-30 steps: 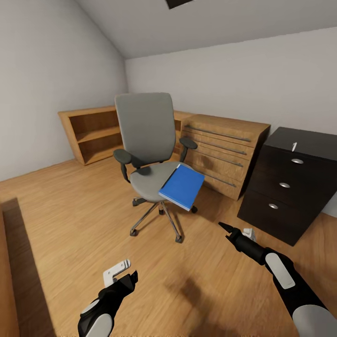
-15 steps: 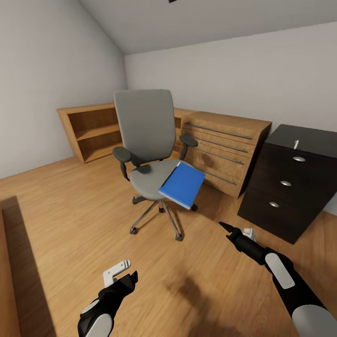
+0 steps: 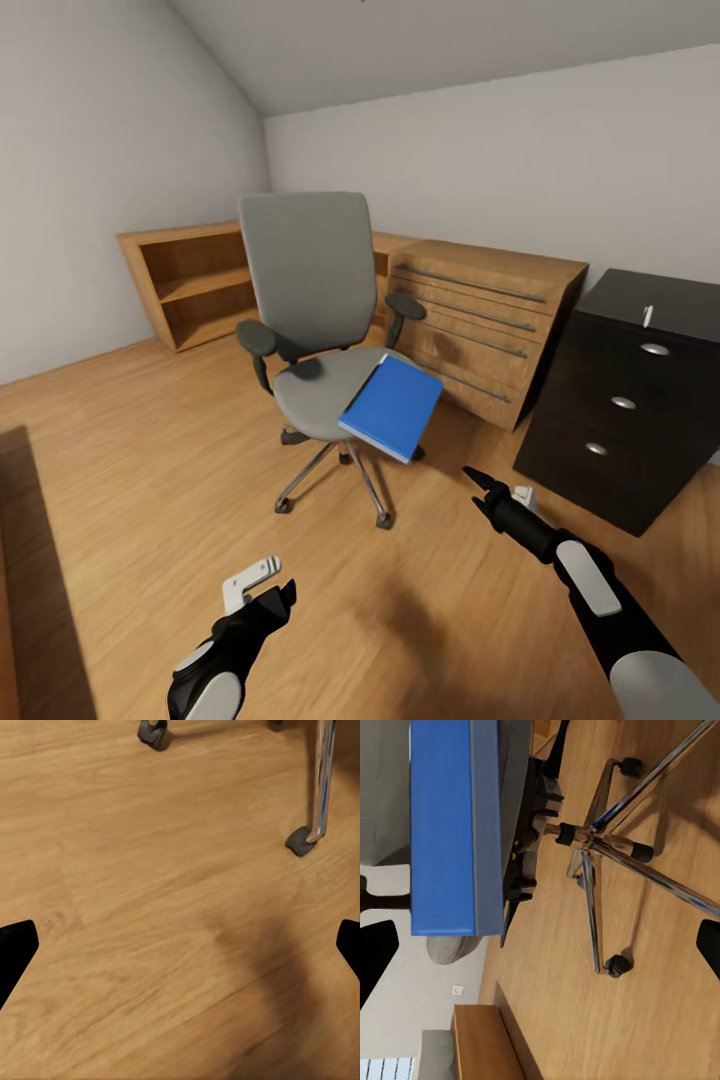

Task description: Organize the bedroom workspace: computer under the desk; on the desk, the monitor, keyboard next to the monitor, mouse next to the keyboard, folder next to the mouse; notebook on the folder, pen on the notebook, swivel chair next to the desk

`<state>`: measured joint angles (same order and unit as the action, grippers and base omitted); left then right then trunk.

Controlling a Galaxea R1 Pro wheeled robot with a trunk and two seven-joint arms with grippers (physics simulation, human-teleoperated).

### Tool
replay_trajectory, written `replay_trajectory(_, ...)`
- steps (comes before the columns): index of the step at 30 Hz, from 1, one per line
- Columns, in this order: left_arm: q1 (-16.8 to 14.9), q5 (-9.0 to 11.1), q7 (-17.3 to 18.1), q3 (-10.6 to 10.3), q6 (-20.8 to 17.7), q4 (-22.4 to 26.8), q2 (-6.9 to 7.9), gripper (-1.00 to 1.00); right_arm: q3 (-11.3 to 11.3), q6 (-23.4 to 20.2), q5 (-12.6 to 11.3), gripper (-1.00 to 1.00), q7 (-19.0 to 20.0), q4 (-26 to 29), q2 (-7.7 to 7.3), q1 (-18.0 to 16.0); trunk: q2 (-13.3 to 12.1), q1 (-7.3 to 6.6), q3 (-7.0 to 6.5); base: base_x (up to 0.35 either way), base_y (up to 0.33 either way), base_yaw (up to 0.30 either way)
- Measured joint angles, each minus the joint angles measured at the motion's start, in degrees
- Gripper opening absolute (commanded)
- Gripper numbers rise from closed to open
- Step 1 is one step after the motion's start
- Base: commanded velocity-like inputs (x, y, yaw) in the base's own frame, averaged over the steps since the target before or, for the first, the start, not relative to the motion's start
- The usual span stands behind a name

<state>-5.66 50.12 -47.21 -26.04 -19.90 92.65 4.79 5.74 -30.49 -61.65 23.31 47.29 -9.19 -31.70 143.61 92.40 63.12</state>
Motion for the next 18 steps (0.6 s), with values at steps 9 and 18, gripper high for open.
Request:
replay_trajectory(9,0.0,0.0,-0.12,-0.87,0.01,0.0,0.0,1.0,-0.06,0.0,0.01,1.0,0.03,0.0,0.03,0.0,0.0,0.0,0.0,0.285,0.007,0.0)
replay_trajectory(18,0.0,0.0,-0.07,-0.93,-0.02,-0.09,0.0,1.0,-0.08,0.0,0.11,1.0,-0.04,0.0,0.03,0.0,0.0,0.0,0.0,0.268,0.001,0.0)
